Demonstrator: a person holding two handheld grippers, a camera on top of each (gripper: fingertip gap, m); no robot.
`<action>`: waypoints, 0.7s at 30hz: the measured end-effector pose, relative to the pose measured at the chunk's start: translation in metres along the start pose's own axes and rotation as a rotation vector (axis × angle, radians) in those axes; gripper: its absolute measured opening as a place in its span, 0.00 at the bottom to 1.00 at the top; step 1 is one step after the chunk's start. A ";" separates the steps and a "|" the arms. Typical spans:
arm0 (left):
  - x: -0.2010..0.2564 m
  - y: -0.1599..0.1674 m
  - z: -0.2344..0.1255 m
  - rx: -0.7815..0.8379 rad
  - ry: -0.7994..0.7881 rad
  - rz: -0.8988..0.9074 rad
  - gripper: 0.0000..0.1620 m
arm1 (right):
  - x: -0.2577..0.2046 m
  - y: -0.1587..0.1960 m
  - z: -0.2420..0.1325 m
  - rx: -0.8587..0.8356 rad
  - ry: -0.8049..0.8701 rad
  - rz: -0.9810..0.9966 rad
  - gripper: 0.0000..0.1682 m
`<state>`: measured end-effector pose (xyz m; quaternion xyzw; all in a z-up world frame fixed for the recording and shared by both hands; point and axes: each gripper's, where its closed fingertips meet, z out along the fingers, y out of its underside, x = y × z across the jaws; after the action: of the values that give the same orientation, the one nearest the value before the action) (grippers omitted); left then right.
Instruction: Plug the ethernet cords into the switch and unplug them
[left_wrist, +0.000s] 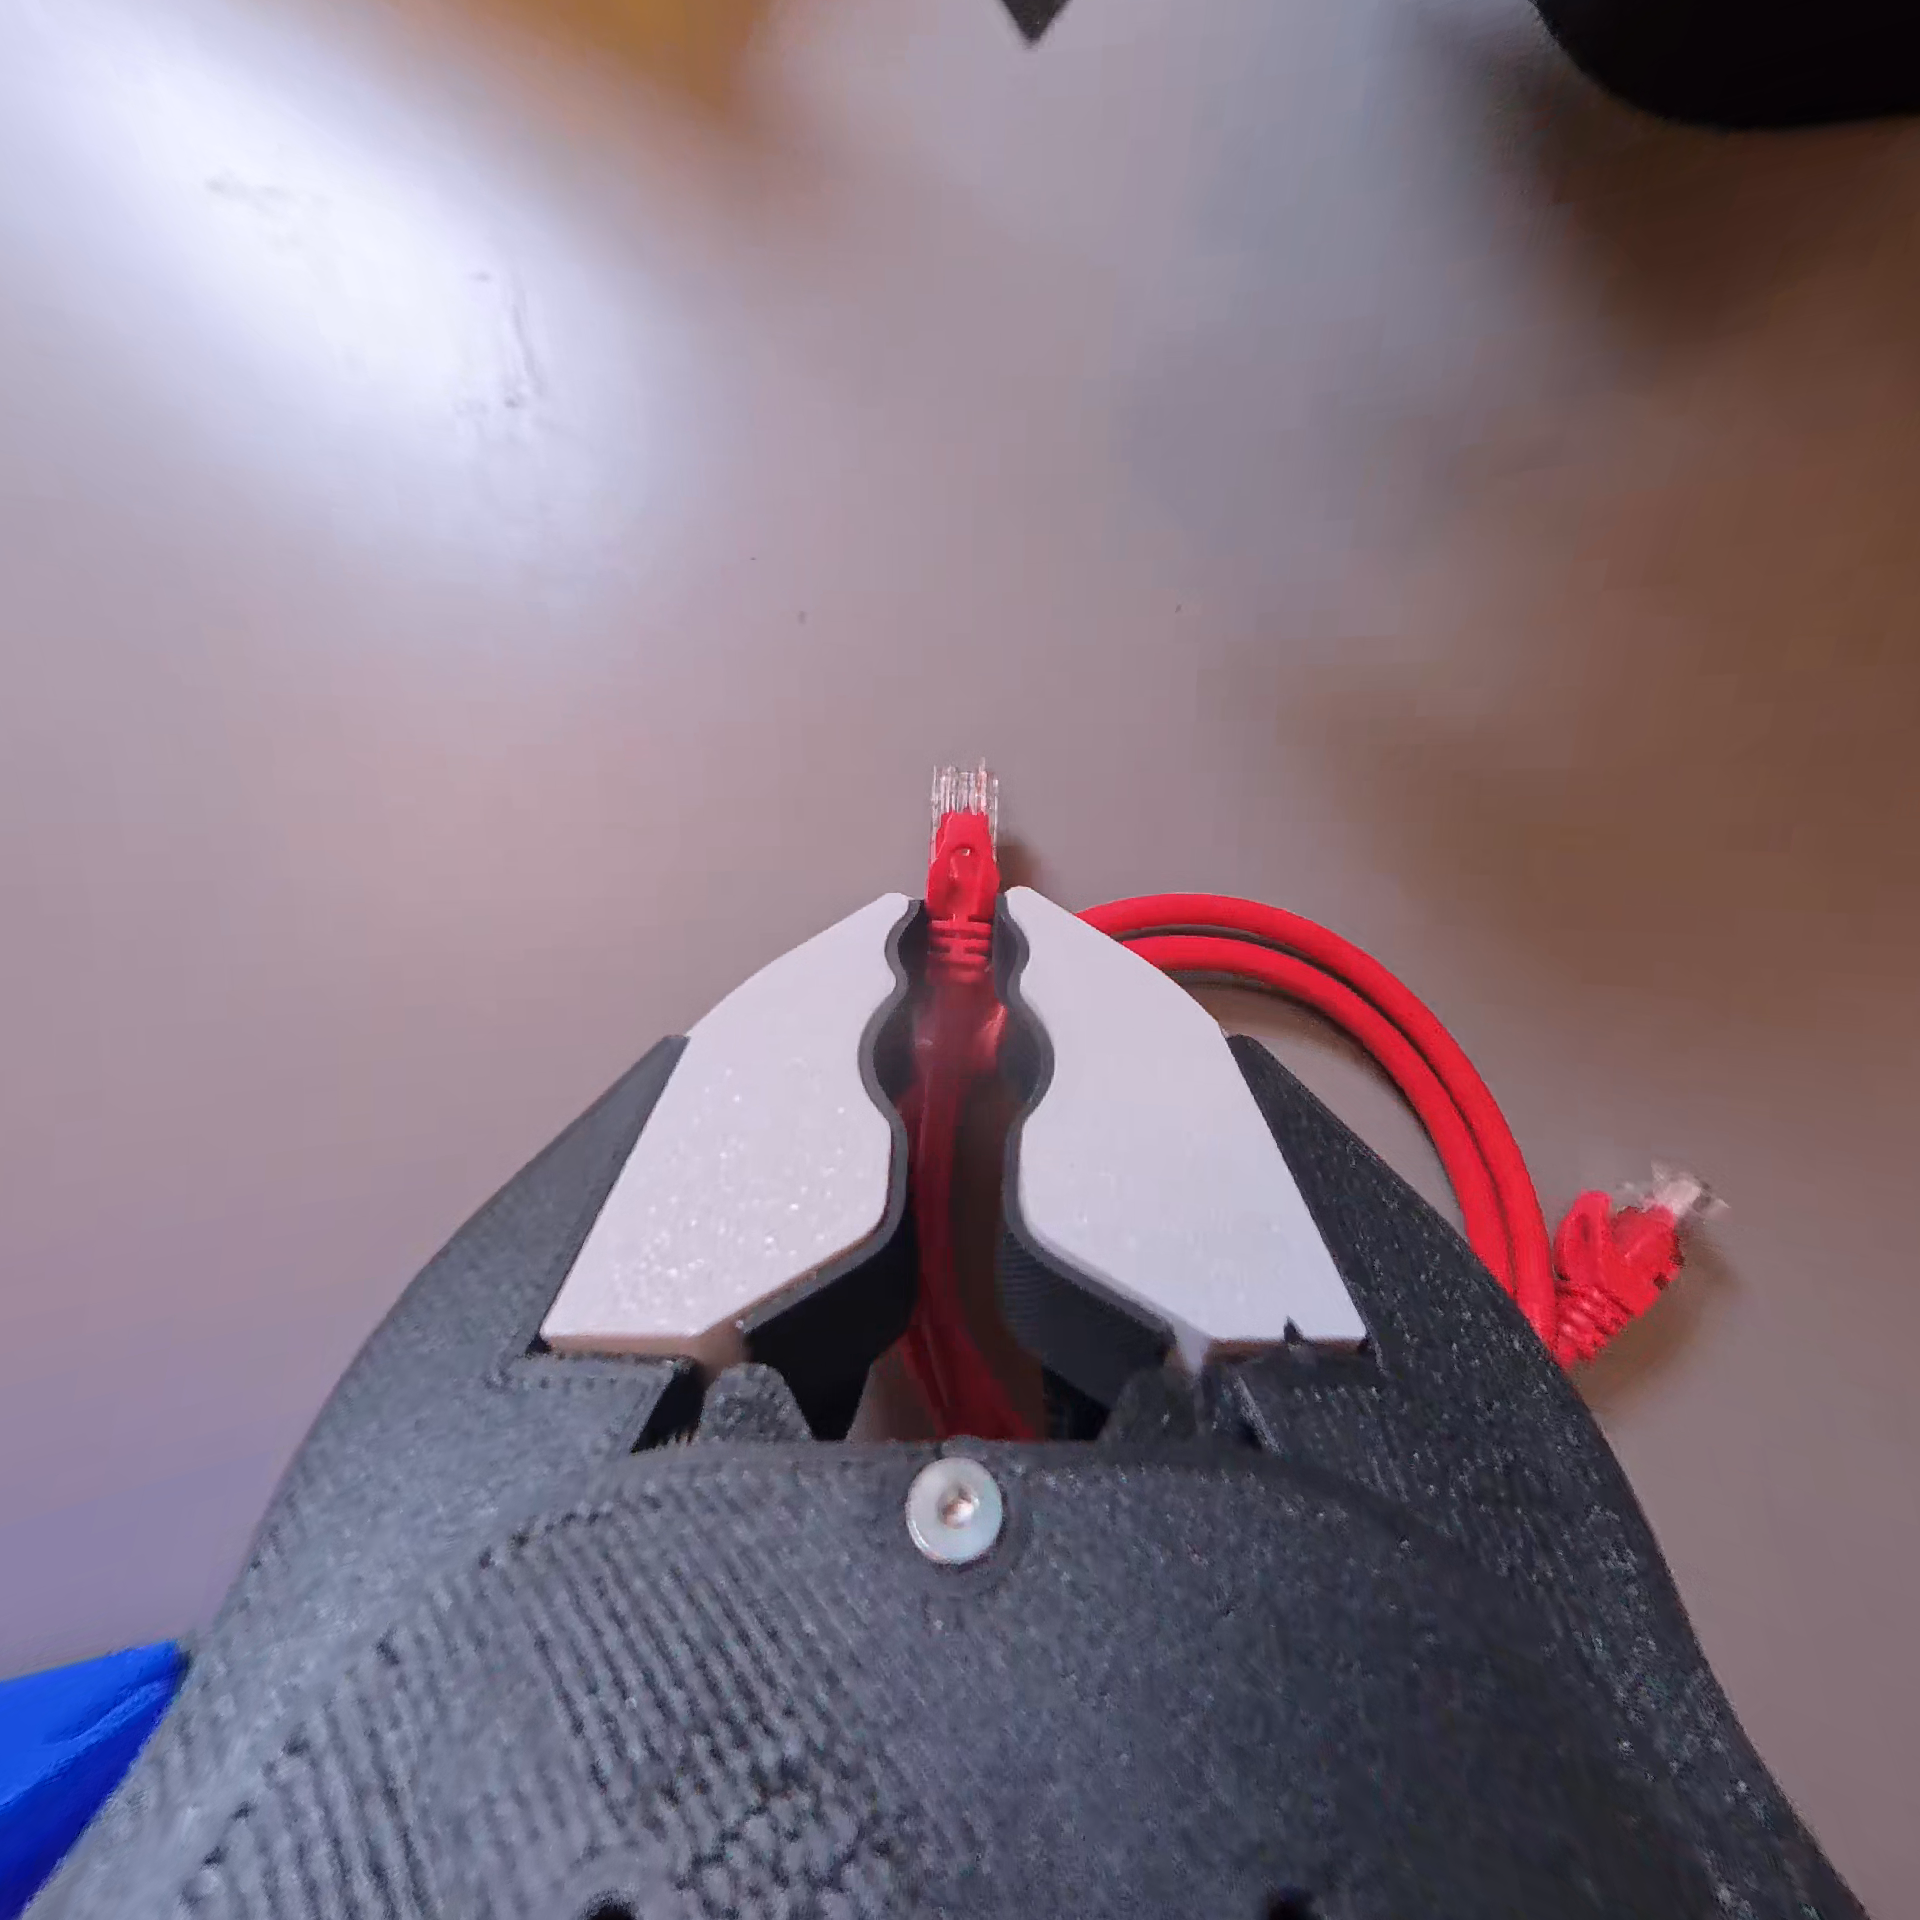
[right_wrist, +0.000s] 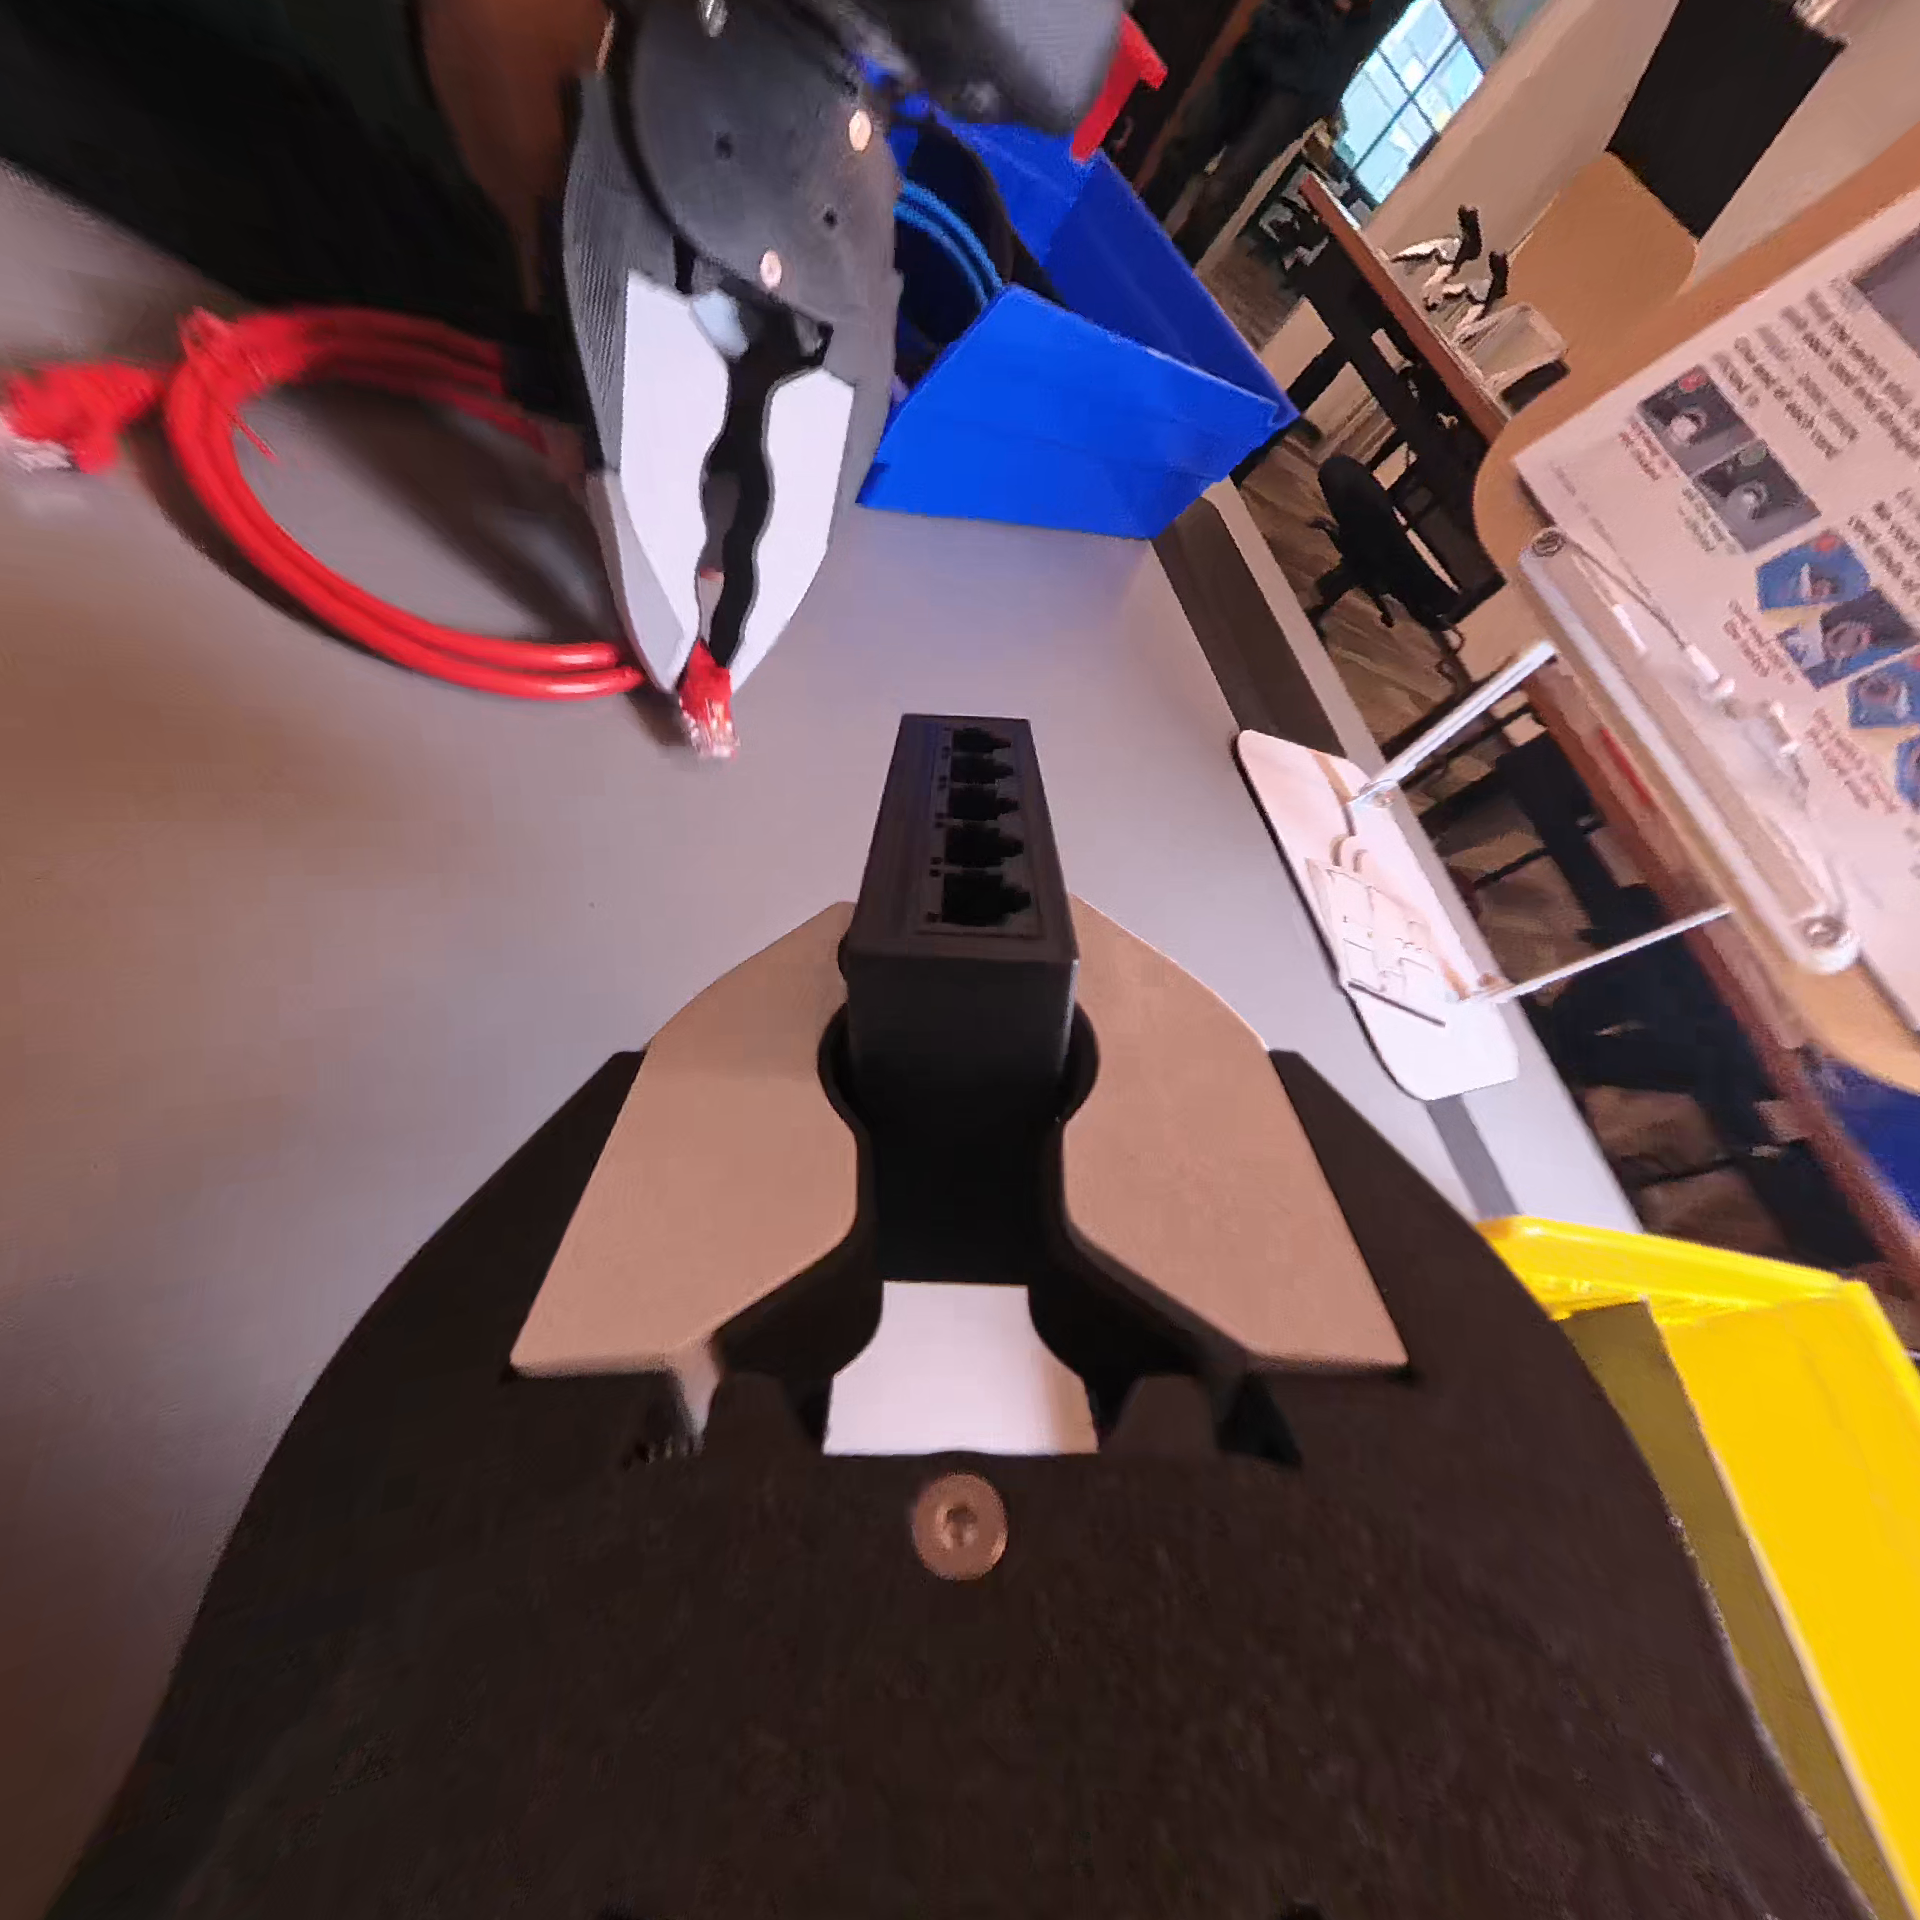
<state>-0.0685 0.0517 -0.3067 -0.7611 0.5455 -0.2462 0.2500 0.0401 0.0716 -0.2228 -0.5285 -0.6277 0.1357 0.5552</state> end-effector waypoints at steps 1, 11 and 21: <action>0.003 -0.005 -0.001 0.033 0.024 -0.025 0.07 | -0.002 0.001 0.003 -0.017 0.010 -0.044 0.17; 0.016 -0.059 -0.013 0.178 0.089 -0.212 0.07 | -0.013 0.025 0.031 -0.267 0.111 -0.384 0.18; 0.007 -0.054 0.009 0.085 0.124 -0.360 0.07 | -0.022 0.024 0.040 -0.324 0.176 -0.630 0.17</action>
<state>-0.0223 0.0614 -0.2781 -0.8185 0.4042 -0.3561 0.1996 0.0148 0.0797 -0.2670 -0.4000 -0.7228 -0.1891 0.5308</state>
